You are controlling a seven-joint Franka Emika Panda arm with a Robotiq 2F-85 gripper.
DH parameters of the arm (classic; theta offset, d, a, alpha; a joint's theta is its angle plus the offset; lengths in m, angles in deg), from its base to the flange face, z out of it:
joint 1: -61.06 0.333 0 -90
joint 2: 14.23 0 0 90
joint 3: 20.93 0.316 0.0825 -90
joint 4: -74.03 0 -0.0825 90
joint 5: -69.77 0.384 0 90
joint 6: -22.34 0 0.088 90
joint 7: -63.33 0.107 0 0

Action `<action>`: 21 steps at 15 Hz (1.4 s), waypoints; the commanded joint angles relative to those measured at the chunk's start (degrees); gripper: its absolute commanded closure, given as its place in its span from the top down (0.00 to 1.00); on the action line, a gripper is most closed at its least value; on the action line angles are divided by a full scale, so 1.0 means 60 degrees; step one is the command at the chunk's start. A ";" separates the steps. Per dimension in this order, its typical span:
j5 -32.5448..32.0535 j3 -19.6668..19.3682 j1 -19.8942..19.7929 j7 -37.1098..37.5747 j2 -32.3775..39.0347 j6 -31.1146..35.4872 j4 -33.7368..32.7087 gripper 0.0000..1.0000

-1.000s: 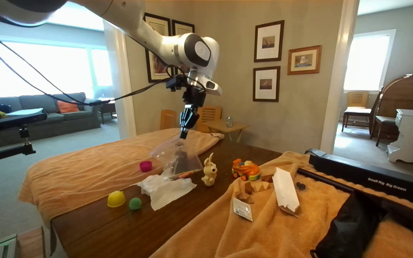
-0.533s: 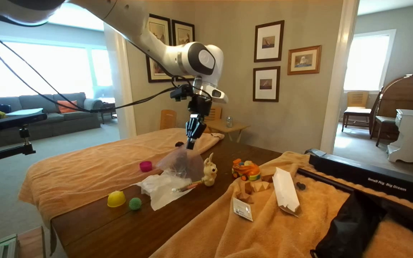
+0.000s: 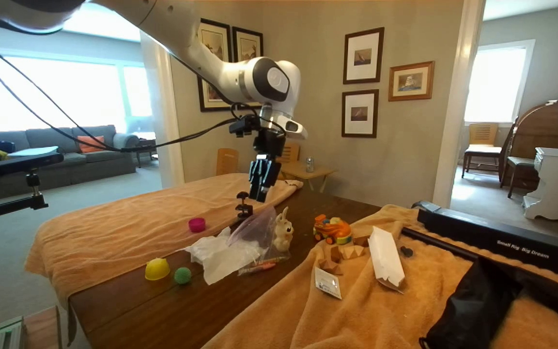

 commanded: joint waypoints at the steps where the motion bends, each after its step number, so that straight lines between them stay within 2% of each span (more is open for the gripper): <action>1: -0.0213 0.0161 0.0032 -0.0313 -0.0591 0.0326 0.0421 0.90; 2: -0.0217 0.0229 0.0057 -0.0449 -0.0737 0.0541 0.0438 0.98; 4: -0.0387 0.0369 0.0137 -0.0878 -0.0787 0.0973 0.0060 1.00; 9: -0.0038 0.0771 -0.0092 -0.2870 -0.0099 0.2198 -0.0880 1.00; 10: -0.0133 0.0625 0.0049 -0.2042 -0.0478 0.1870 -0.0470 1.00; 12: -0.0133 0.0678 0.0017 -0.2488 -0.0313 0.2111 -0.0584 1.00; 17: -0.0131 0.0685 -0.0003 -0.2620 -0.0193 0.2145 -0.0676 1.00; 20: -0.0237 0.0926 -0.0100 -0.4094 0.0096 0.2700 -0.0707 1.00; 21: 0.0044 0.1049 -0.0196 -0.4542 0.0182 0.2946 -0.0706 1.00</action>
